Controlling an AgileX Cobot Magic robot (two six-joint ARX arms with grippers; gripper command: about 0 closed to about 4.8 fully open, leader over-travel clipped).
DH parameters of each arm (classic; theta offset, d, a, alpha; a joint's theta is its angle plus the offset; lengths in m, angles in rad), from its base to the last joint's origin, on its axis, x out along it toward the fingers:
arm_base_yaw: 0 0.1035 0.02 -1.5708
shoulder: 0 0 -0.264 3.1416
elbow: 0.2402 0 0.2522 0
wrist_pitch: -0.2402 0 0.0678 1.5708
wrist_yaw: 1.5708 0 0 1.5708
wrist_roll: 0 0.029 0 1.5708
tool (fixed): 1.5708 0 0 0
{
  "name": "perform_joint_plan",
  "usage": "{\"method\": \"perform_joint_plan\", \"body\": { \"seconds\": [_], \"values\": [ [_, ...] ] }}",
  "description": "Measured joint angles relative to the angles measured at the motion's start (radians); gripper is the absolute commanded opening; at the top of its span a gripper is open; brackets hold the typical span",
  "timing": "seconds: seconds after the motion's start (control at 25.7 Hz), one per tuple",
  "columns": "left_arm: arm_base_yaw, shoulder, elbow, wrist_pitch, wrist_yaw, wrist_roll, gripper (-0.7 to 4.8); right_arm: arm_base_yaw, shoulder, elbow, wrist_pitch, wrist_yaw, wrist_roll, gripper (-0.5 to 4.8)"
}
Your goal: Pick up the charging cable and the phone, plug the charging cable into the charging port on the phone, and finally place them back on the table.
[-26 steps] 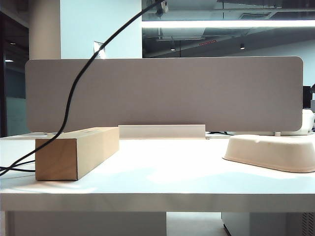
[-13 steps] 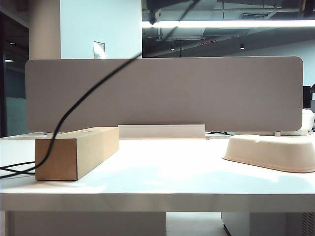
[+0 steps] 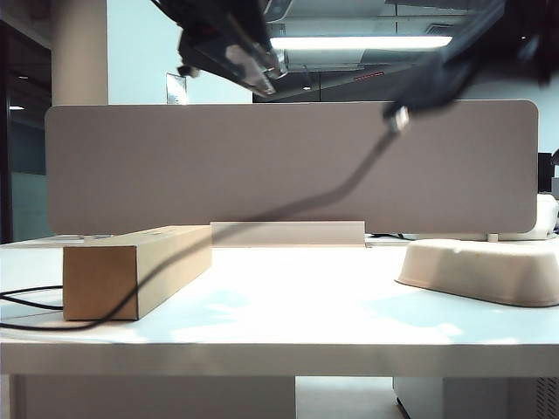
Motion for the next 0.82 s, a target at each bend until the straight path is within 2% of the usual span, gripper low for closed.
{"method": "perform_joint_plan", "body": {
  "seconds": [0.04,0.08,0.39,0.54,0.82],
  "values": [
    [-0.001,-0.009,0.0,-0.003,-0.027,0.0,0.05,0.0,0.031,0.0,-0.023,0.024,0.0,-0.09],
    [-0.003,-0.026,0.0,-0.006,-0.066,0.0,-0.06,0.0,0.078,0.0,-0.034,0.042,0.0,-0.09],
    [-0.004,-0.117,0.0,-0.043,-0.144,0.085,-0.06,0.0,0.363,0.0,-0.012,0.117,0.082,-0.08],
    [-0.004,-0.162,0.0,-0.043,-0.225,0.09,-0.06,0.0,0.424,0.0,0.021,0.123,0.101,-0.08],
    [0.024,-0.24,0.0,-0.046,-0.246,0.09,-0.06,-0.002,0.485,0.0,0.043,0.163,0.114,-0.08]
  ]
}}
